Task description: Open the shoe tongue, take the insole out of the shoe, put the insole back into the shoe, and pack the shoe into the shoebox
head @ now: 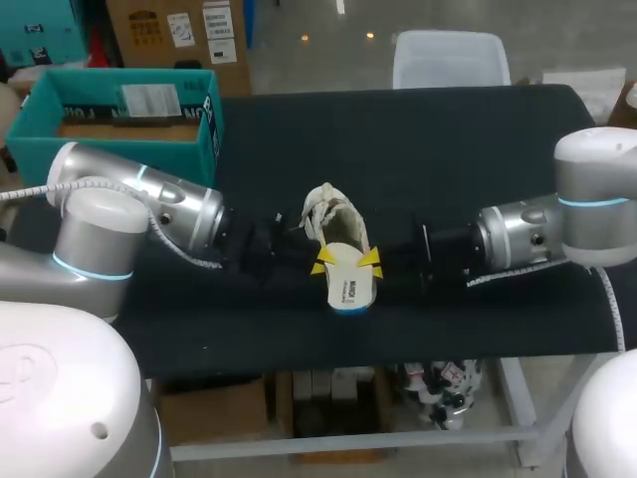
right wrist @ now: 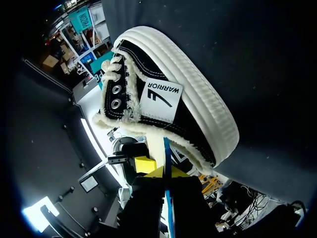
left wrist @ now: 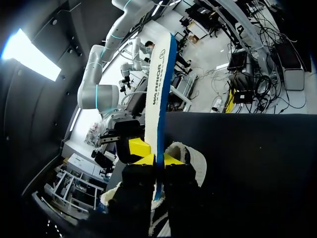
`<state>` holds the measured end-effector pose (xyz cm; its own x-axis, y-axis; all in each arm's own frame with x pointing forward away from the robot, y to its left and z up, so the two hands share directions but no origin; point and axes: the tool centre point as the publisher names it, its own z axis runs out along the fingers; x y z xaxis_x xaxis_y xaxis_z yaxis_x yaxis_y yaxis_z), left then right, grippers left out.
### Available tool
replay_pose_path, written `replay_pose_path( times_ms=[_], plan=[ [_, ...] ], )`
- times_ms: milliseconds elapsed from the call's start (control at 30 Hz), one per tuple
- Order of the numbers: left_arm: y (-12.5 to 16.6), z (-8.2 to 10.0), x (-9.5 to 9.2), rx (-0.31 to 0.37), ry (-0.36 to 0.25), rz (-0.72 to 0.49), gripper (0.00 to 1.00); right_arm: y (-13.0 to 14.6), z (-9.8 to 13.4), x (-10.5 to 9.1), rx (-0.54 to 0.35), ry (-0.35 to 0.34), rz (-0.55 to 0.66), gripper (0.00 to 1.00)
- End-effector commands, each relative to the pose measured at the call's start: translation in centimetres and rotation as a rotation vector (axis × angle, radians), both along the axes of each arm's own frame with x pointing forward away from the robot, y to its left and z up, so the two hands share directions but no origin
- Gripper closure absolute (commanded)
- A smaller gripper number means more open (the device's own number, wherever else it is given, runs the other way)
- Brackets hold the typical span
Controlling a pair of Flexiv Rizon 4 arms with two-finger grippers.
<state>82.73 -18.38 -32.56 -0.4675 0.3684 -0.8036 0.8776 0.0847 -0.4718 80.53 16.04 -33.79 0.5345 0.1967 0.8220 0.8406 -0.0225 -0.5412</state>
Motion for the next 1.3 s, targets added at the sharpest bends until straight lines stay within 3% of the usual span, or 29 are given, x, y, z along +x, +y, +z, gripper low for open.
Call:
replay_pose_path(
  times_ms=[33, 267, 933, 1300],
  plan=[
    [-0.3, -0.4, 0.1, -0.002, -0.002, -0.008, 1.00, 0.1, -0.1, 0.3, 0.008, 0.001, 0.006, 1.00],
    [0.0, -0.5, 0.3, 0.017, -0.017, -0.030, 1.00, 0.6, -0.4, 0.8, -0.016, -0.006, 0.021, 1.00],
    [-0.6, -1.8, 3.6, 0.076, -0.015, -0.061, 1.00, 0.8, -1.1, 3.1, -0.049, -0.021, 0.025, 1.00],
    [-0.8, -2.4, 4.1, 0.087, -0.003, -0.052, 1.00, 0.7, -2.1, 3.6, -0.038, 0.002, 0.021, 1.00]
  ],
)
